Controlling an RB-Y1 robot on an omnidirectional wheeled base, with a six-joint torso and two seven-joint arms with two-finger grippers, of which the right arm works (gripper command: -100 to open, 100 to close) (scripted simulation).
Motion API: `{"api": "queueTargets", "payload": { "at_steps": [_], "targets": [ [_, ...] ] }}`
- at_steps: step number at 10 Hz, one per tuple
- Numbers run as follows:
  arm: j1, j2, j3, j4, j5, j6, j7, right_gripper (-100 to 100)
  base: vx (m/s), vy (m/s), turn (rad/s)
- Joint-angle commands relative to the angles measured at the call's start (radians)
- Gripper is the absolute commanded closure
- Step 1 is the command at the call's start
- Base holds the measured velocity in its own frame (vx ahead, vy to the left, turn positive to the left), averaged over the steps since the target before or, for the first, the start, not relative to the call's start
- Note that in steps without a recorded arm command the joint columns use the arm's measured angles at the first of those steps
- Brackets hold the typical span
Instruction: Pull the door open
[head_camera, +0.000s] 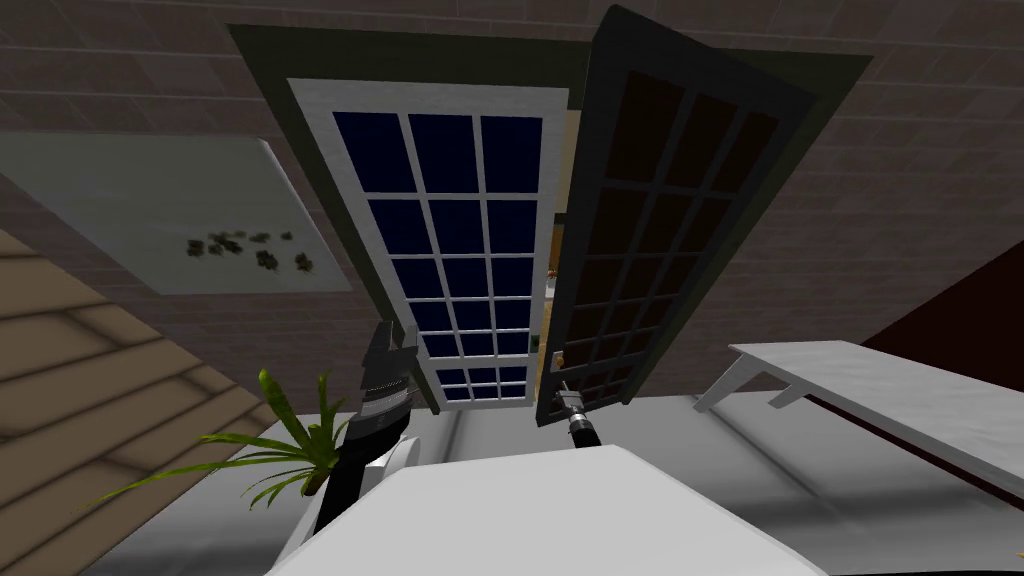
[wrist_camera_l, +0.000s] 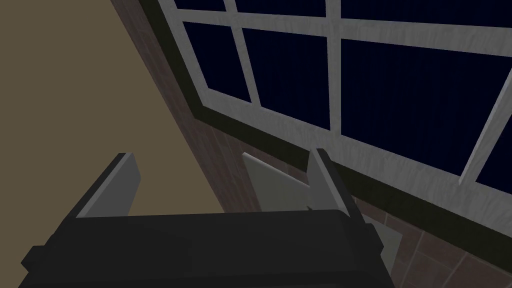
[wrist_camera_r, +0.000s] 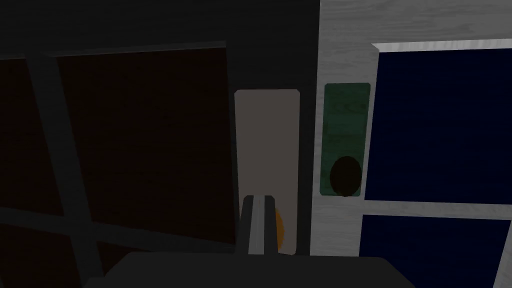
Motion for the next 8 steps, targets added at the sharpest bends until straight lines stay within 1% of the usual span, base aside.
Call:
{"api": "queueTargets", "payload": {
  "at_steps": [1,2,3,4,5,6,7,8],
  "targets": [
    [-0.002,-0.027,0.008,0.001,0.005,-0.008,-0.020,-100,-0.227,0.058,0.121],
    [-0.007,-0.040,0.013,-0.001,0.008,-0.013,-0.032,-100,-0.213,0.035,0.130],
    [-0.007,-0.040,0.013,-0.001,0.008,-0.013,-0.032,-100,-0.114,0.003,0.035],
    [-0.007,-0.040,0.013,-0.001,0.008,-0.013,-0.032,-100,-0.021,-0.009,-0.011],
    [-0.024,-0.070,0.028,-0.008,0.015,-0.026,-0.062,-100,-0.112,-0.039,0.179],
    [-0.024,-0.070,0.028,-0.008,0.015,-0.026,-0.062,-100,-0.135,-0.049,0.117],
    [-0.024,-0.070,0.028,-0.008,0.015,-0.026,-0.062,-100,-0.065,-0.036,-0.001],
    [-0.046,-0.094,0.042,-0.017,0.022,-0.040,-0.090,-100,-0.113,-0.070,0.166]
  ]
}}
